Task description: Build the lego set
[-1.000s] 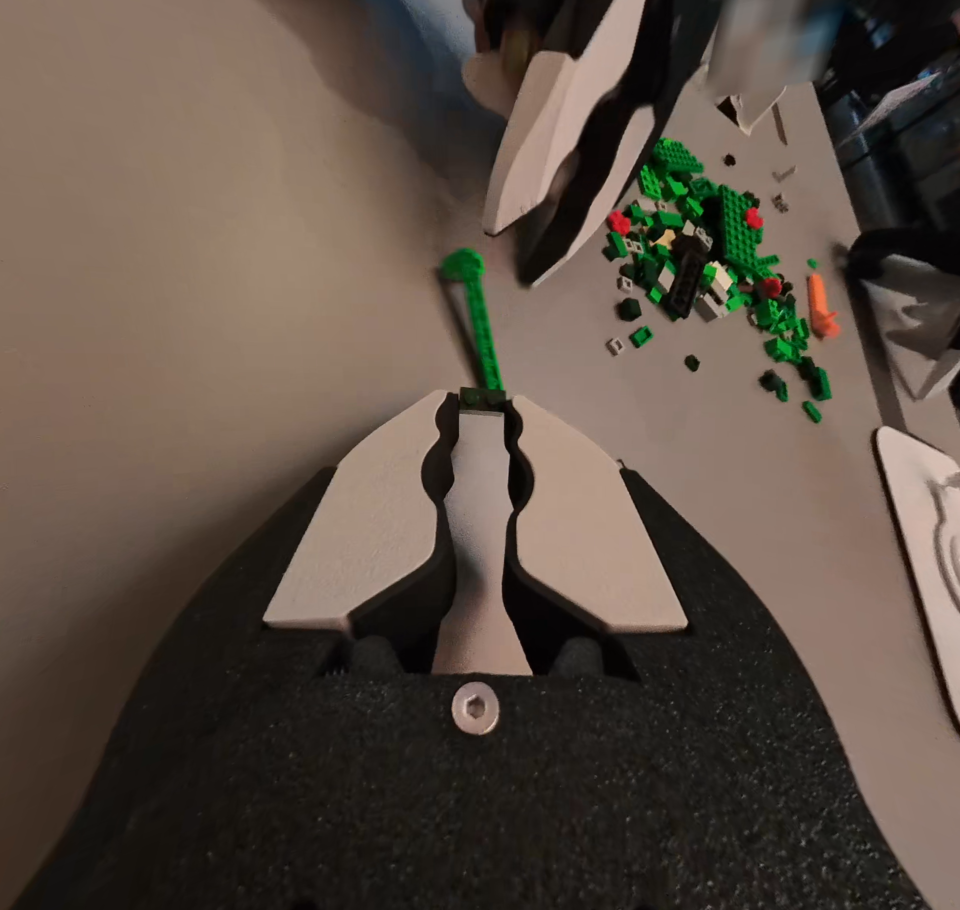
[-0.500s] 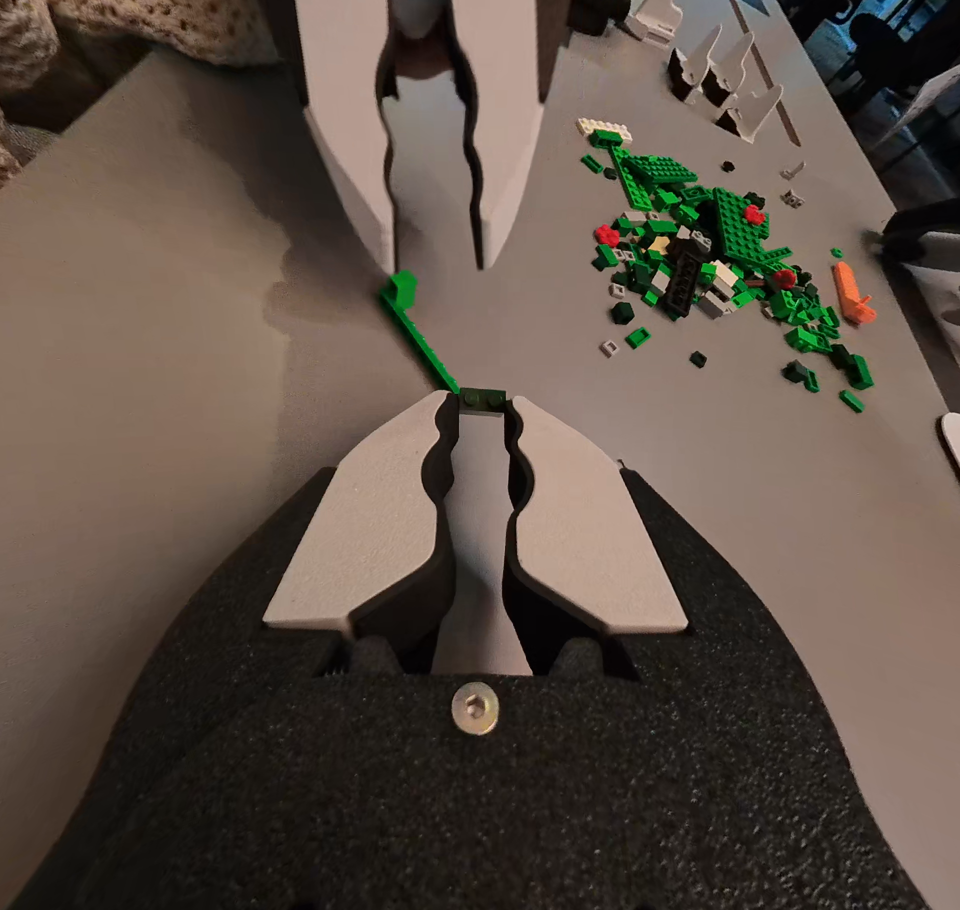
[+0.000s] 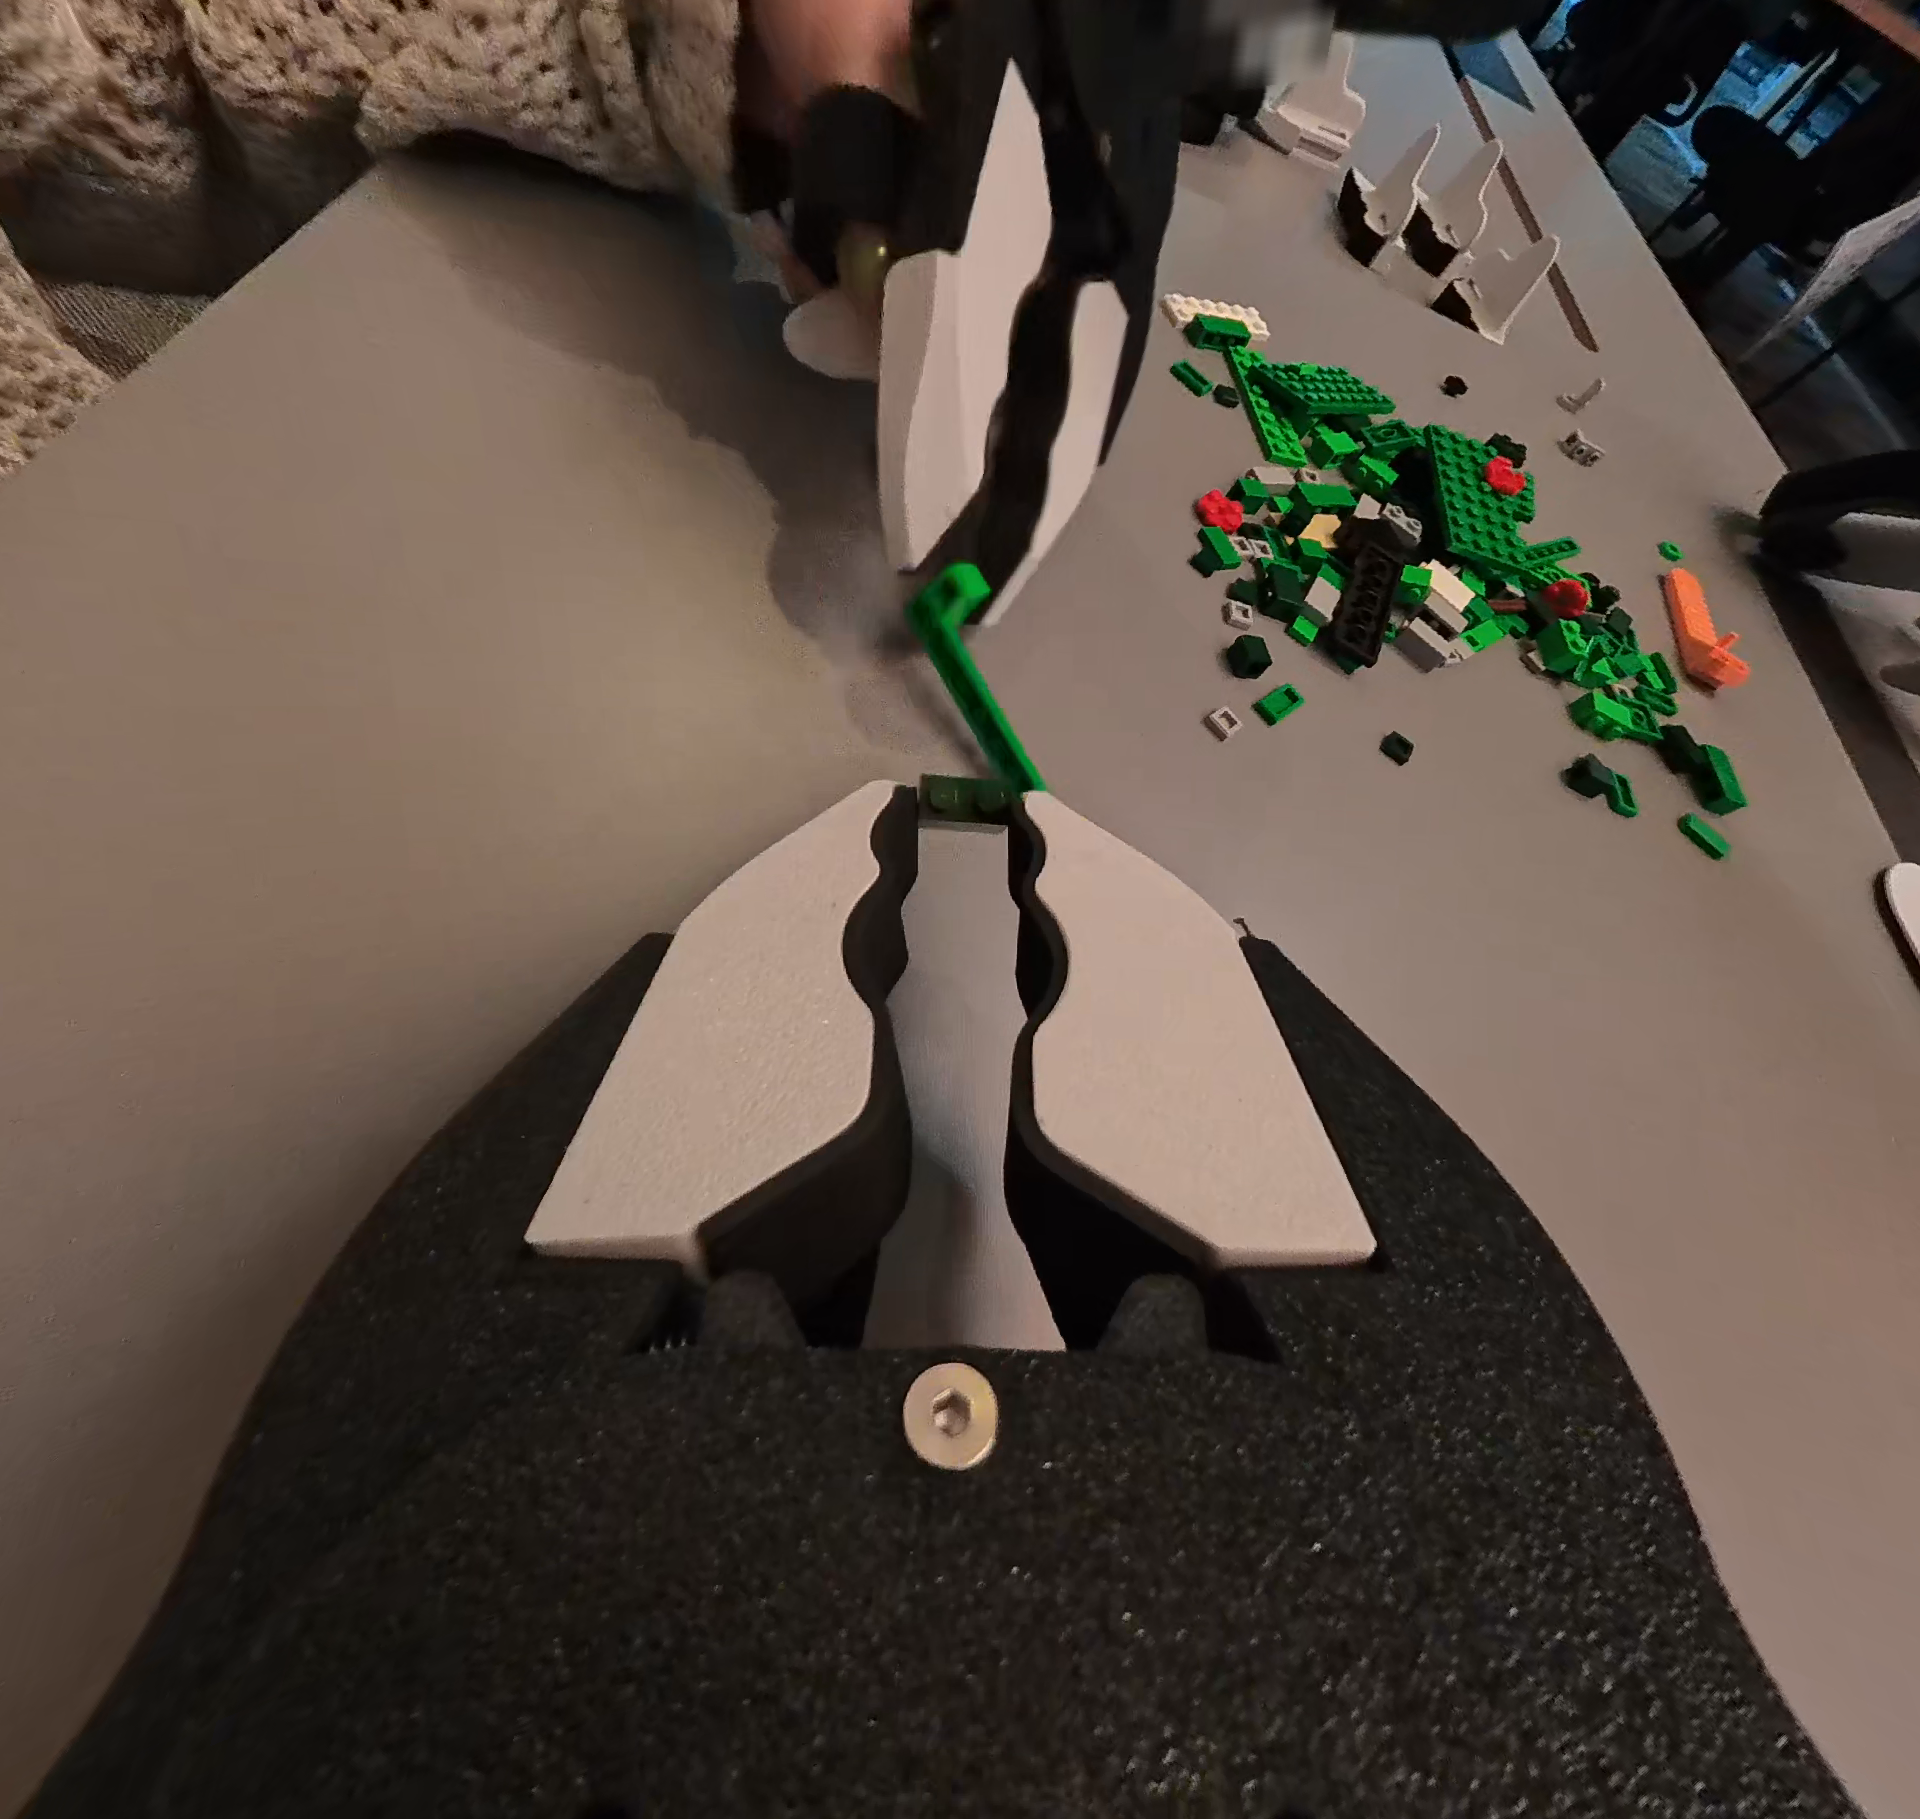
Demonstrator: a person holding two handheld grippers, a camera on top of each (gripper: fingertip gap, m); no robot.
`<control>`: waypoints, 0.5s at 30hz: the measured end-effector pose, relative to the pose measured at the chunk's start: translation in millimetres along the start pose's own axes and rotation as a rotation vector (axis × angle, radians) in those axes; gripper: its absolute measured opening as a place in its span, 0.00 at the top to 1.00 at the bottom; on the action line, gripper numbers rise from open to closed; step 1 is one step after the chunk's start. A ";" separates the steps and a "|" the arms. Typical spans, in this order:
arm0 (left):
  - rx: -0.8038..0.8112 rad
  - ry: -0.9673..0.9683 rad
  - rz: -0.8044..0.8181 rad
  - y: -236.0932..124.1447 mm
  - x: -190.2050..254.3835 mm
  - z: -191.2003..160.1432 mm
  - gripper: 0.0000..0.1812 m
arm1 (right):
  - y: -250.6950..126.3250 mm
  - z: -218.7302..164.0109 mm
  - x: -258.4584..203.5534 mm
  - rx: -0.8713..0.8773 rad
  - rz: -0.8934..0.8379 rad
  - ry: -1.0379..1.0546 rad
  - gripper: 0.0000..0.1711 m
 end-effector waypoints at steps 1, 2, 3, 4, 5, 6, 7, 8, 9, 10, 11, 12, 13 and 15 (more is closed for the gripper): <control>0.007 0.001 0.035 -4.0 -0.8 1.0 0.77 | -0.6 -0.4 0.1 -0.001 -0.002 -0.001 0.90; 0.008 0.014 0.082 -8.5 -0.7 2.3 0.74 | -1.2 -1.0 0.4 -0.003 -0.005 -0.003 0.90; 0.008 0.036 0.145 -13.0 -0.7 3.3 0.74 | -1.9 -1.3 0.6 -0.001 -0.006 -0.005 0.90; 0.006 0.070 0.219 -17.9 -0.5 4.4 0.75 | -2.5 -1.4 0.7 0.004 -0.006 -0.005 0.90; 0.012 0.123 0.285 -22.1 1.7 5.5 0.75 | -3.2 -1.4 0.9 0.012 -0.006 -0.004 0.90; 0.025 0.191 0.335 -24.9 6.6 6.5 0.76 | -3.8 -1.4 1.0 0.019 -0.007 -0.004 0.90; 0.038 0.265 0.370 -25.3 13.6 7.1 0.76 | -4.3 -1.5 1.1 0.026 -0.006 -0.007 0.90; 0.039 0.342 0.396 -22.7 21.8 6.6 0.77 | -4.8 -1.6 1.1 0.032 -0.007 -0.011 0.90; 0.013 0.415 0.431 -17.8 29.7 5.1 0.78 | -5.2 -1.6 1.1 0.037 -0.009 -0.017 0.90; -0.038 0.499 0.476 -11.2 37.1 2.6 0.80 | -5.4 -1.8 1.0 0.040 -0.009 -0.023 0.90; -0.095 0.599 0.538 -4.2 43.9 -0.5 0.82 | -5.5 -1.9 0.7 0.042 -0.008 -0.030 0.90; -0.148 0.704 0.610 2.0 49.7 -3.4 0.84 | -5.6 -2.0 0.3 0.043 -0.007 -0.037 0.90; -0.188 0.802 0.676 7.3 54.4 -5.9 0.86 | -5.7 -2.2 -0.1 0.044 -0.004 -0.043 0.90; -0.234 0.881 0.763 14.1 57.6 -7.1 0.90 | -6.1 -2.3 -0.6 0.047 0.005 -0.048 0.90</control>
Point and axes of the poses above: each gripper's, where its closed fingertips meet, y out along the fingers, z out of its top, x = y × z across the jaws, the point moved 10 cm from there along -y, back along the fingers, and after that the axes turned 10 degrees about y, right-handed, at the moved point
